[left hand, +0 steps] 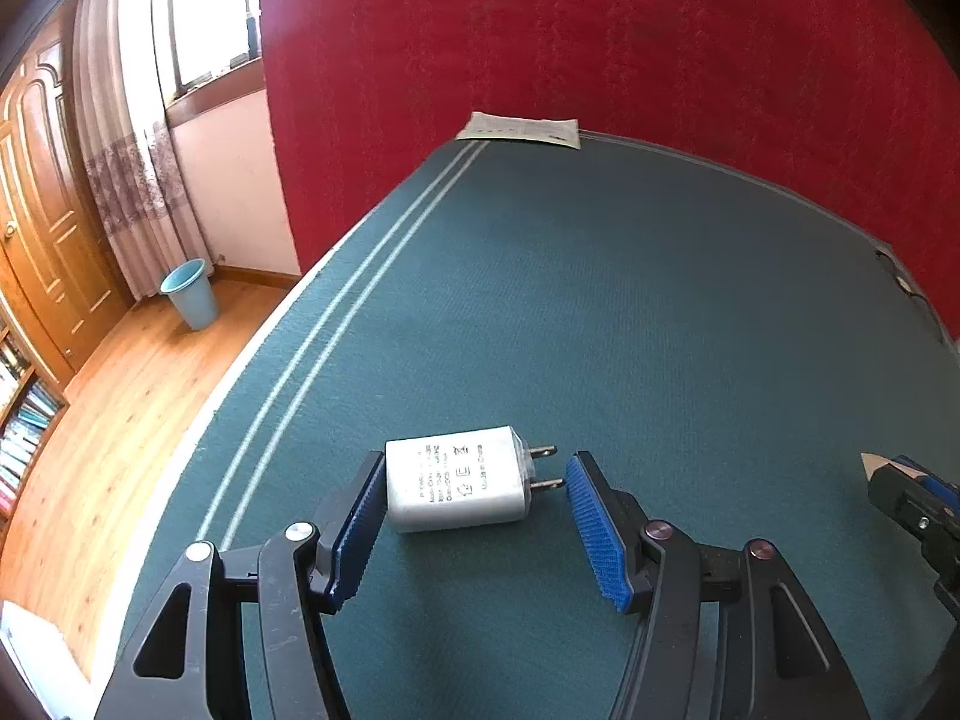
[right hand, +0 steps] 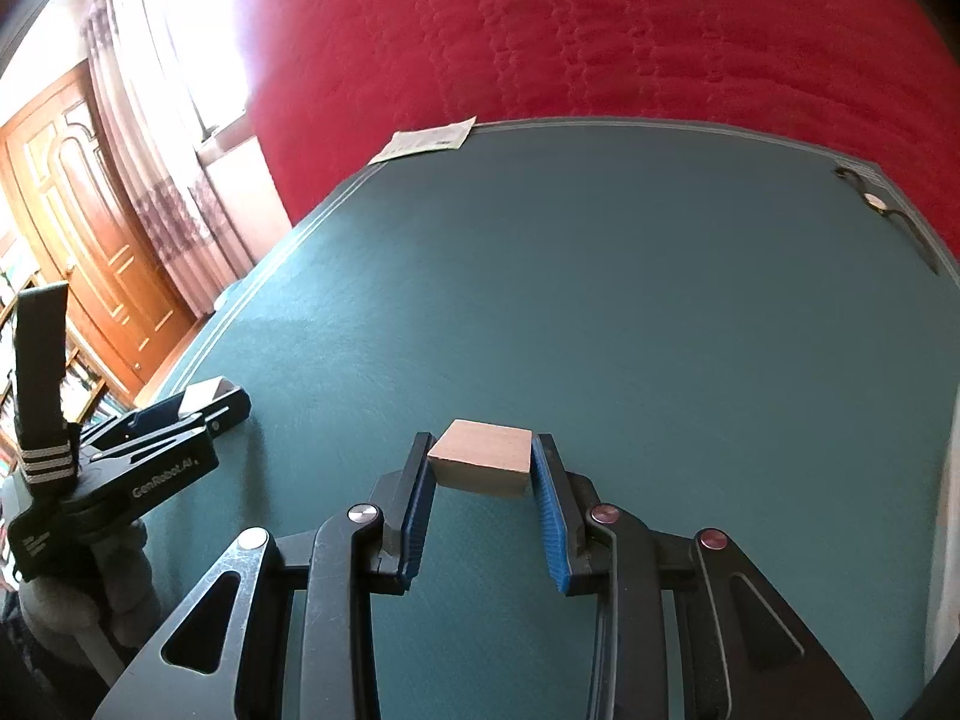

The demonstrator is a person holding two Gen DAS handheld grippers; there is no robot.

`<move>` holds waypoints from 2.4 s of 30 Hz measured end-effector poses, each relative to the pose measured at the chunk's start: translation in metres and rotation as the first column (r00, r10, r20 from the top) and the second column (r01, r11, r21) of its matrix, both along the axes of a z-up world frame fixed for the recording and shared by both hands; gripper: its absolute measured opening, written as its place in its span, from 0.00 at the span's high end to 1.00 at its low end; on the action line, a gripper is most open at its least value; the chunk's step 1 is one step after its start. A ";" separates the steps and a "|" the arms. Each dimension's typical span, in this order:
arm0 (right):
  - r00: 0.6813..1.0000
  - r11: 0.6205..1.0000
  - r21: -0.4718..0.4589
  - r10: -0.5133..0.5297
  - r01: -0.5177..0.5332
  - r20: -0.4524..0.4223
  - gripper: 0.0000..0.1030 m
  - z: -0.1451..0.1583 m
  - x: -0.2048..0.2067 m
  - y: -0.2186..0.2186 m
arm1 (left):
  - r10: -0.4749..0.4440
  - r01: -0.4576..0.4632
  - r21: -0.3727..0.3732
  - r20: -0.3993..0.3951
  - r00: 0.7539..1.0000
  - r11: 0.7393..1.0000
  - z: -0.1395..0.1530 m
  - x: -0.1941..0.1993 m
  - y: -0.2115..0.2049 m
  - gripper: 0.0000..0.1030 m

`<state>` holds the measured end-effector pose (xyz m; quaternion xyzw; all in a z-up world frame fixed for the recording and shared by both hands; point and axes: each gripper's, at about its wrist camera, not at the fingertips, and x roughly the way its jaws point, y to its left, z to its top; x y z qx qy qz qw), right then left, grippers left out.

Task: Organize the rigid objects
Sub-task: 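Carry the beige triangle and white charger toward the clear lid, then open the right gripper to drop the beige triangle into the lid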

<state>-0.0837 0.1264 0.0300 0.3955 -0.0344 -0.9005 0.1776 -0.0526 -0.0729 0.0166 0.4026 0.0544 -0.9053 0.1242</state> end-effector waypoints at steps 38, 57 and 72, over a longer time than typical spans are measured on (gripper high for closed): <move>0.802 0.812 -0.064 -0.584 0.580 -0.126 0.56 0.038 0.057 0.246 | -0.081 0.082 -0.015 0.059 0.995 0.997 0.001 -0.005 0.063 0.27; 0.819 0.827 -0.049 -0.562 0.560 -0.118 0.55 0.031 0.062 0.241 | -0.094 0.096 -0.026 0.071 0.993 0.995 -0.002 -0.015 0.069 0.41; 0.782 0.789 -0.021 -0.612 0.614 -0.120 0.55 0.026 0.074 0.258 | -0.290 0.290 -0.025 0.028 0.957 0.957 0.024 -0.016 0.134 0.41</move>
